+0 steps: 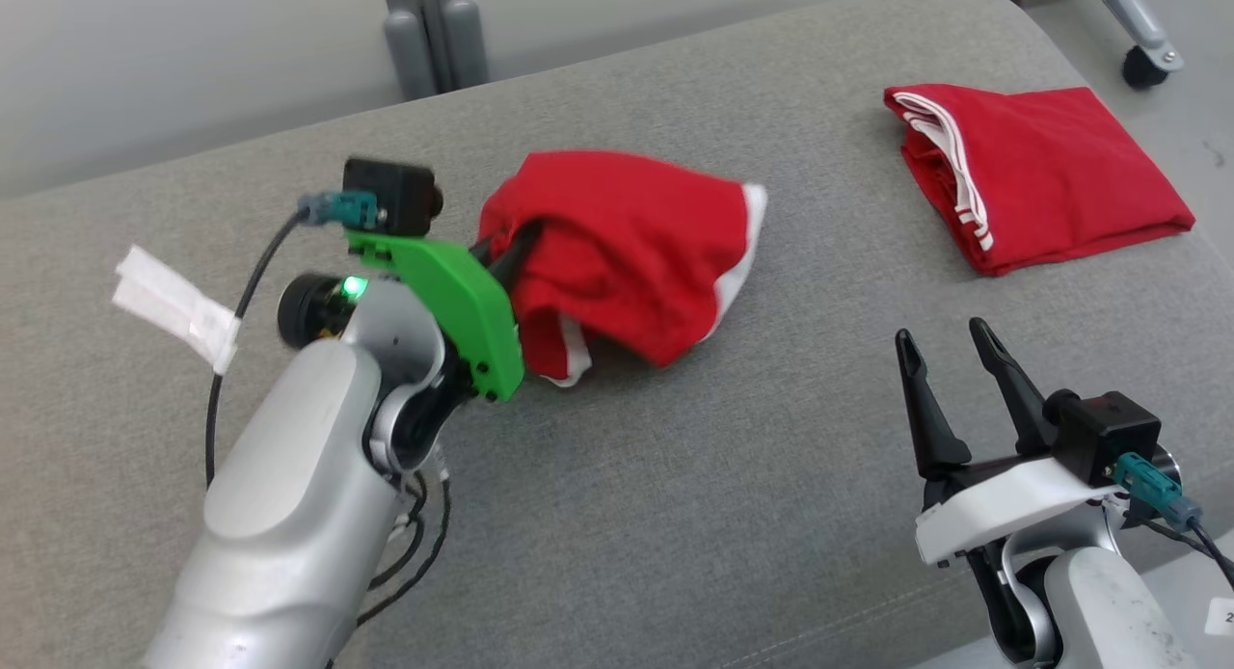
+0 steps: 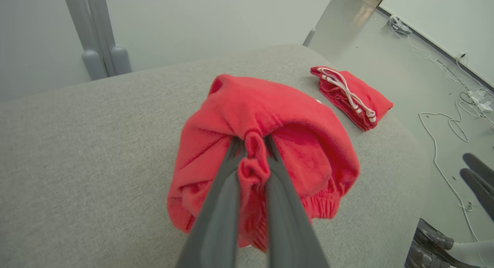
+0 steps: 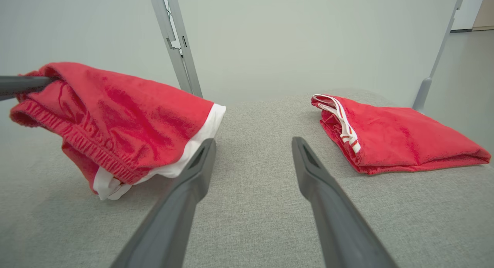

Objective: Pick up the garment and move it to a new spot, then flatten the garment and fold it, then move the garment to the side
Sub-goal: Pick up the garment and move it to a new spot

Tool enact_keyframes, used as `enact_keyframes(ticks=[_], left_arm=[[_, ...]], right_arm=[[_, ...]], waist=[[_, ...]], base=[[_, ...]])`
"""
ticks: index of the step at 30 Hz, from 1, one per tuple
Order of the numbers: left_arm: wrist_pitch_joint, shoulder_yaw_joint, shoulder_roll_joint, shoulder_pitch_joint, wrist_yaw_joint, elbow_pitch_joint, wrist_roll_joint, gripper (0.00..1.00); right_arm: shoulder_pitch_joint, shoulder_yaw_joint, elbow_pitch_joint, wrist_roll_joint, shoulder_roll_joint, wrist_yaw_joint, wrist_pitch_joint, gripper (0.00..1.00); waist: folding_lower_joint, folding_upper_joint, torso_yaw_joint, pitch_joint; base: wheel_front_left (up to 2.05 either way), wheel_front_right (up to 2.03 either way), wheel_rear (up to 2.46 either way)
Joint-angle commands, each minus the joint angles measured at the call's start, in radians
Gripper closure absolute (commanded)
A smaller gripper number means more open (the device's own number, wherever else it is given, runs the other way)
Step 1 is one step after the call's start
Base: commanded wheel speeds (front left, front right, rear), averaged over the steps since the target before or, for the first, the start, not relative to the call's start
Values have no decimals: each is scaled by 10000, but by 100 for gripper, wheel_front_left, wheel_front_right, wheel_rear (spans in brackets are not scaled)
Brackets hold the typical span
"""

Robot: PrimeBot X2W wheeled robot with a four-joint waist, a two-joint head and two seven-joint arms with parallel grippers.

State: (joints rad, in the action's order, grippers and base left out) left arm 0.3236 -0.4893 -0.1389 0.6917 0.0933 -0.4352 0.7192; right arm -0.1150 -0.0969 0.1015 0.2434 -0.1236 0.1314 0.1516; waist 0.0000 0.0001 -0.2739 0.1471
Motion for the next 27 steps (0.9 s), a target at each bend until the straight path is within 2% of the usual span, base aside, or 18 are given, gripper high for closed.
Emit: enact_keyframes(ticks=[1,3,4,5,11,15,17,18,22,27], left_arm=[[-85,-8,-245,-298,-172,-328,-217,100],[-385,-86,-423,-515,-402,-844,-540,100],[-626,-152,-484,-617,-507,-1130,-756,53],[-765,-211,-507,-706,-530,-1365,-851,0],[-2283,-34,-233,-884,-178,-2006,-672,0],[-3884,266,-152,-1289,112,-1640,-424,0],[-5127,503,-284,-1829,205,-1175,-336,0],[-5371,620,-309,-2027,208,-1019,-292,0],[-5845,1288,-600,-3035,48,-143,-536,0],[-5878,2711,-606,-4633,-265,1455,-1317,0]], right_arm=[[17,-12,57,12,38,-16,80,0],[10,16,126,13,54,-16,114,0],[17,8,152,-1,73,-16,118,0],[12,-4,162,-14,82,-16,121,0],[-92,-95,205,-36,-59,-16,108,0],[-111,-117,176,-65,-173,-17,39,0],[-13,-26,122,-98,-262,-17,4,0],[29,-11,108,-101,-275,-16,-15,0],[139,46,89,-35,-312,-16,-72,0],[340,222,92,-42,-266,-16,-110,0]], waist=[[0,-1,-446,256],[0,-1,-407,243],[0,-1,-347,220],[0,-1,-286,195],[0,-1,315,-86],[0,-1,773,-360],[0,-1,1159,-563],[0,-1,1267,-625],[0,-1,1655,-830],[0,-1,2098,-1024]], base=[[0,0,0],[0,0,0],[0,0,0],[0,0,0],[0,0,0],[0,0,0],[0,0,0],[0,0,0],[0,0,0],[0,0,0]])
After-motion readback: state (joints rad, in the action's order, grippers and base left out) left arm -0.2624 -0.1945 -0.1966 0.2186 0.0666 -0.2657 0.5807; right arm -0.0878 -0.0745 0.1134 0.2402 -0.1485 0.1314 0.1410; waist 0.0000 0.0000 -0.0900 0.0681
